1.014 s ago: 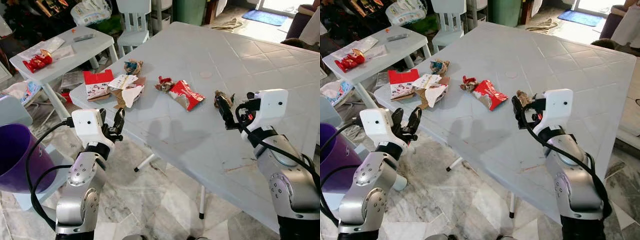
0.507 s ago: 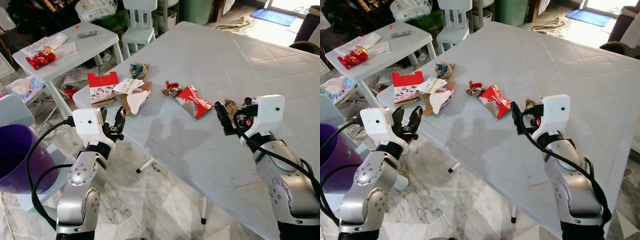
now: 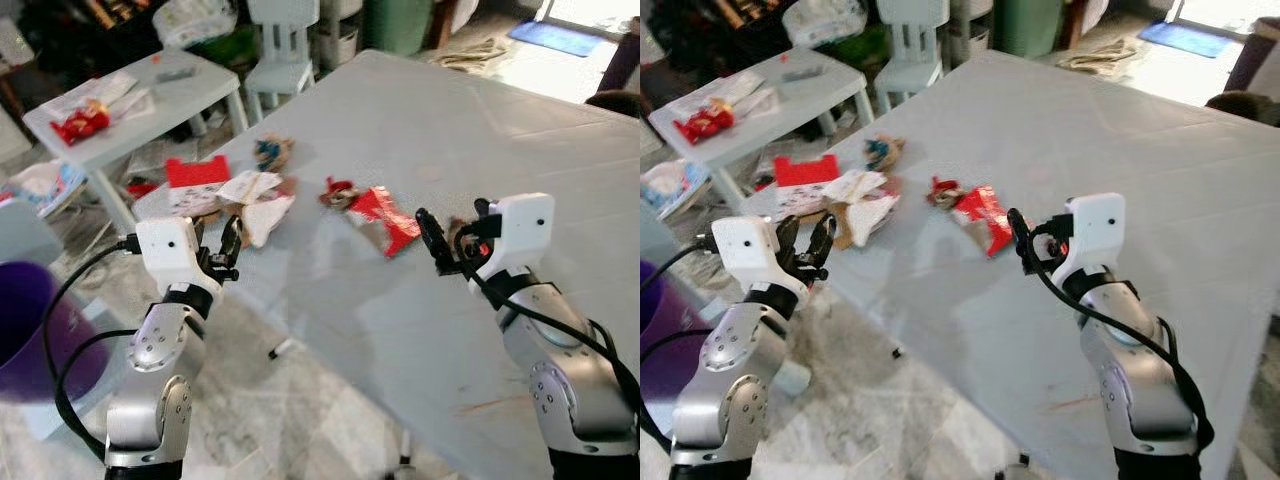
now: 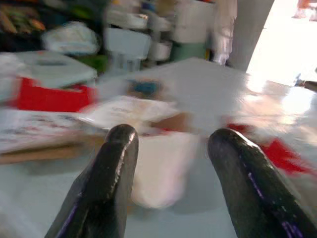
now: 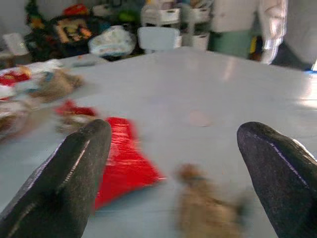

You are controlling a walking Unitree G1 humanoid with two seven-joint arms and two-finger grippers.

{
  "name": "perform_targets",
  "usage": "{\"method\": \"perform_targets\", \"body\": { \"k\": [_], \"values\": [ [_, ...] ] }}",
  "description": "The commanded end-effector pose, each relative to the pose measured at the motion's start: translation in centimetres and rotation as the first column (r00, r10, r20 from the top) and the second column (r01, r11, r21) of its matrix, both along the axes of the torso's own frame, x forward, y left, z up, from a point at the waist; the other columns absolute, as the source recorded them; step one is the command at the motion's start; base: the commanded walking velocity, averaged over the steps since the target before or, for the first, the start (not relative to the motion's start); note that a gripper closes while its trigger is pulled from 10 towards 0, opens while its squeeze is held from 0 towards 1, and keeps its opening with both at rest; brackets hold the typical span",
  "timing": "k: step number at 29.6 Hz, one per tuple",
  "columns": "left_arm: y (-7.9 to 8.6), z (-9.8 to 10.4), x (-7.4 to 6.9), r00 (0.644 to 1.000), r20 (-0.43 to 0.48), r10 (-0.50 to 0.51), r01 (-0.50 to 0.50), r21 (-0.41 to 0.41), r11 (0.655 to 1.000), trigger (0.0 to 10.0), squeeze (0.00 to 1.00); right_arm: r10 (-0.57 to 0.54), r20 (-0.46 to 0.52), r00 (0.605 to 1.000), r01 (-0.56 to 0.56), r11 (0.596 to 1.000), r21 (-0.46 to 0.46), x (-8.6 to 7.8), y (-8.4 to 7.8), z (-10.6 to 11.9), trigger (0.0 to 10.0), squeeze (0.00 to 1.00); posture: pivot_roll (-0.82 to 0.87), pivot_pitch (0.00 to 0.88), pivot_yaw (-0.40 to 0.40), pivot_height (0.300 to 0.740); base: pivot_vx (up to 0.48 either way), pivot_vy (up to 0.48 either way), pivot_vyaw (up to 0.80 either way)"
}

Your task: Picking trash to rubbish bin

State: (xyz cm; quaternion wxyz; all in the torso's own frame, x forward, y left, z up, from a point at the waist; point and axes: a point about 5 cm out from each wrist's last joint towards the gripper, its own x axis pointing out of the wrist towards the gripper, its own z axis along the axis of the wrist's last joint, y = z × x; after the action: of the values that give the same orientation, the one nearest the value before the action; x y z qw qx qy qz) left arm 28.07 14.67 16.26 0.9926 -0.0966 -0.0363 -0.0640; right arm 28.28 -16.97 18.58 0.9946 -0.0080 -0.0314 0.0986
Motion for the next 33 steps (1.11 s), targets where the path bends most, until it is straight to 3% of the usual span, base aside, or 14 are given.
{"method": "perform_targets", "body": {
  "k": [1, 18, 26, 30, 33],
  "values": [
    [0.5, 0.3, 0.0, 1.0, 0.012, 0.011, -0.011, 0.024, 1.0, 10.0, 0.0, 0.002, 0.021, 1.0, -0.002, 1.0, 0.001, -0.1, 0.2, 0.5, 10.0, 0.0, 0.04, 0.122, 0.03, 0.74, 0.334, 0.0, 0.0],
    [-0.1, -0.1, -0.1, 1.0, -0.004, -0.011, 0.011, -0.021, 1.0, 10.0, 0.0, -0.001, 0.005, 1.0, 0.001, 1.0, -0.024, -0.1, 0.2, 0.4, 10.0, 0.0, 0.04, 0.127, 0.025, 0.74, 0.037, 0.0, 0.0],
    [-0.9, -0.7, -0.2, 0.998, -0.035, -0.042, 0.041, -0.034, 0.999, 10.0, 0.0, 0.044, -0.097, 0.994, -0.05, 0.997, -0.062, 0.0, 0.7, -1.0, 10.0, 0.0, 0.04, 0.128, 0.02, 0.74, 0.0, 0.0, 0.0],
    [-1.3, -1.2, -0.4, 0.994, -0.065, -0.084, 0.08, -0.054, 0.995, 10.0, 0.0, 0.04, -0.107, 0.993, -0.048, 0.995, -0.083, 0.4, 0.7, -1.4, 10.0, 0.0, 0.04, 0.127, 0.016, 0.74, 0.0, 0.0, 0.0],
    [-2.1, -2.2, -0.9, 0.978, -0.112, -0.173, 0.165, -0.079, 0.983, 10.0, 0.0, 0.011, -0.102, 0.995, -0.024, 0.992, -0.12, 1.4, 0.6, -1.5, 10.0, 0.0, 0.05, 0.127, 0.016, 0.74, 0.0, 0.0, 0.0]
  ]
}}
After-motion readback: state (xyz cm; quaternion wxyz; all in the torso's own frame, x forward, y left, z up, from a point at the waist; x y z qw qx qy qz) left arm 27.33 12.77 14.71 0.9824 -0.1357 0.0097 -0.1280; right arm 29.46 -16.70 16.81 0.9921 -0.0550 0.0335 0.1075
